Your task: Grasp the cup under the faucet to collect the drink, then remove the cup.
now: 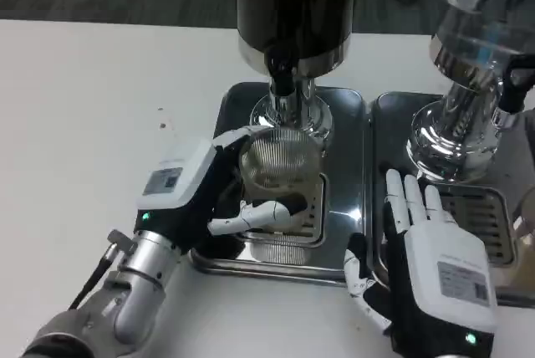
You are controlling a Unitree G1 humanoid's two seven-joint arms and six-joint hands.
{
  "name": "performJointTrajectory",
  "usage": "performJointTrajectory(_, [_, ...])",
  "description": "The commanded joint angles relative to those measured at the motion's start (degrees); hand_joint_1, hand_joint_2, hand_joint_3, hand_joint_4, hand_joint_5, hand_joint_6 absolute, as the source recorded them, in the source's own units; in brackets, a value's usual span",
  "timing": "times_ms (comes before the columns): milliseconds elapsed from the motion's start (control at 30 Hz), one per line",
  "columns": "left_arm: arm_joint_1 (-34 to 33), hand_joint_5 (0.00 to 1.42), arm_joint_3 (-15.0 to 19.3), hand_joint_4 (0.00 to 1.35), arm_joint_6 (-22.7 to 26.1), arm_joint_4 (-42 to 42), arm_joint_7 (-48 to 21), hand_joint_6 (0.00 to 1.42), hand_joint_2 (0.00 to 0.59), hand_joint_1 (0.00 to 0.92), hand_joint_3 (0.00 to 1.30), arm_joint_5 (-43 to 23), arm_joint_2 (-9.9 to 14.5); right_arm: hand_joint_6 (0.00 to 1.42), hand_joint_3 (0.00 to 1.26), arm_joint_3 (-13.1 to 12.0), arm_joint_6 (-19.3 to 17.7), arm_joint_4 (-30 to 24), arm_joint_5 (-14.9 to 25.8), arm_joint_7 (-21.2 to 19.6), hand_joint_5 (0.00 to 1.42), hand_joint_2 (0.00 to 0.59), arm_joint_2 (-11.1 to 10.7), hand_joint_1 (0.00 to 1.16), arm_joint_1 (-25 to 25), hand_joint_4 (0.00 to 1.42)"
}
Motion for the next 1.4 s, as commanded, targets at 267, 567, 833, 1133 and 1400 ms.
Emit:
performJointTrajectory(267, [1.7, 0.45, 2.8, 0.24, -4.5, -1.8, 1.3, 0.38, 0.000, 0.000, 0.24, -3.2, 3.3, 0.09, 0.00, -0.2, -0.7, 0.8, 1.2, -0.2, 0.00, 0.563, -0.3, 0.41, -0.9, 0.00])
performJointTrajectory(567, [5.9, 0.31, 8.4, 0.09, -11.9, -6.5, -4.4, 0.19, 0.003, 0.000, 0.12, -9.8, 8.0, 0.00, 0.00, -0.3, 1.5, 0.7, -0.7, 1.6, 0.00, 0.536, -0.8, 0.40, -2.0, 0.00])
performJointTrajectory(833, [11.0, 0.17, 14.2, 0.00, -19.2, -17.5, -12.9, 0.10, 0.041, 0.000, 0.03, -17.0, 12.2, 0.00, 0.00, -0.3, 3.2, 0.5, -2.8, 3.7, 0.00, 0.518, -1.6, 0.38, -3.1, 0.00])
performJointTrajectory(1133, [12.0, 0.07, 15.4, 0.00, -22.2, -27.6, -32.0, 0.00, 0.064, 0.000, 0.00, -29.8, 13.0, 0.00, 0.00, -0.6, 2.9, 1.2, -2.0, 4.9, 0.00, 0.515, -2.1, 0.36, -4.6, 0.00])
performJointTrajectory(1400, [10.2, 0.07, 15.8, 0.00, -18.5, -32.8, -45.3, 0.00, 0.061, 0.000, 0.00, -38.4, 10.4, 0.00, 0.00, -1.1, 3.0, 1.4, -0.7, 4.1, 0.00, 0.515, -1.4, 0.36, -4.9, 0.00])
